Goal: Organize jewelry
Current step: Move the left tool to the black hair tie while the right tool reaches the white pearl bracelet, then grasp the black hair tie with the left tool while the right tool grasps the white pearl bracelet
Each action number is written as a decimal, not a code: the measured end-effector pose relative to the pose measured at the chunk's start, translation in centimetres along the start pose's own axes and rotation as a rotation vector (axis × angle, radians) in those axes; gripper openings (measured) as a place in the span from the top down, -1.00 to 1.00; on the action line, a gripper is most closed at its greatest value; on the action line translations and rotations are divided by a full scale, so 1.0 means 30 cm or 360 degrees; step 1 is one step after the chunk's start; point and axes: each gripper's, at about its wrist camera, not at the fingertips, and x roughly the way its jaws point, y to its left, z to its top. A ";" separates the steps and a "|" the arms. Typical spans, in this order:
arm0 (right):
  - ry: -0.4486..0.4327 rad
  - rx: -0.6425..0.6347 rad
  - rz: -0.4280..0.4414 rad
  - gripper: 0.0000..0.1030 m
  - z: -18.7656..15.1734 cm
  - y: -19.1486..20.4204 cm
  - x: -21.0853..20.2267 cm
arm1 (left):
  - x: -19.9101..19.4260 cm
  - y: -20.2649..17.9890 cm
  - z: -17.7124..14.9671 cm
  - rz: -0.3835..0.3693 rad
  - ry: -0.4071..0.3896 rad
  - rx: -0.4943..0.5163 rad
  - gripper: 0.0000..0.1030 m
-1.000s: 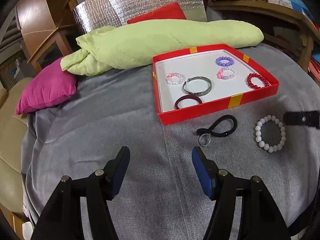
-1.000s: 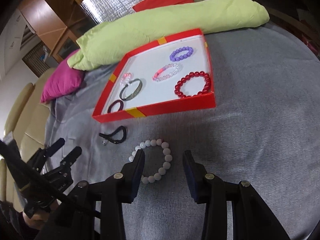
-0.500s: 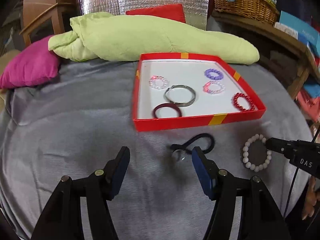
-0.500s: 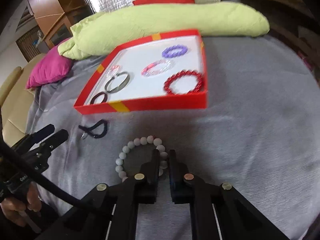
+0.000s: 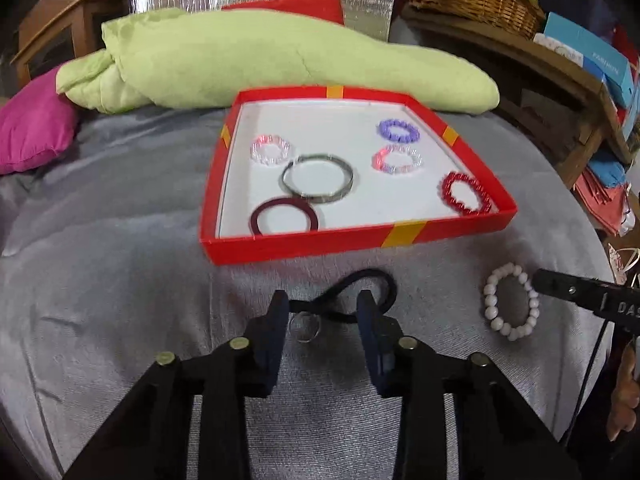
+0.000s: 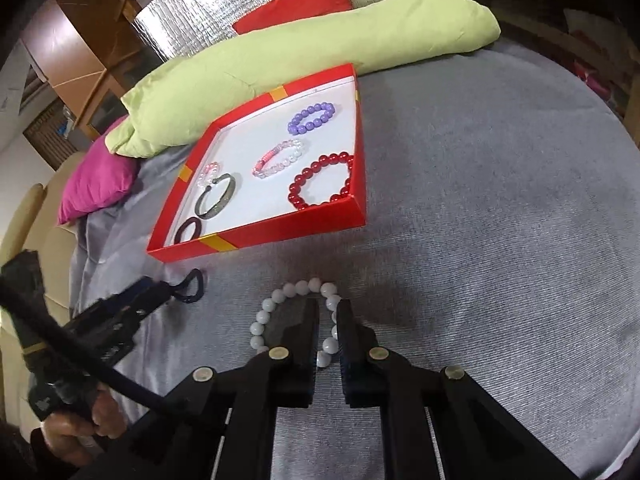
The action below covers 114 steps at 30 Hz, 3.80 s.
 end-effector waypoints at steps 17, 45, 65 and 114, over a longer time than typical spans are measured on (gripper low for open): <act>-0.0003 -0.0028 -0.0078 0.51 -0.010 0.006 0.009 | -0.065 0.004 -0.014 -0.0045 -0.0099 0.0026 0.85; 0.0022 -0.0009 -0.0046 0.50 -0.013 0.005 0.015 | -0.049 -0.015 -0.010 -0.0146 -0.0082 0.0006 0.66; -0.0068 -0.0086 -0.0102 0.80 -0.007 0.013 -0.006 | -0.085 0.004 -0.038 -0.0092 -0.0042 0.0095 -0.19; -0.0297 -0.0130 0.0070 0.79 -0.003 0.068 -0.105 | -0.016 -0.008 -0.045 -0.0133 0.0059 0.0080 -0.09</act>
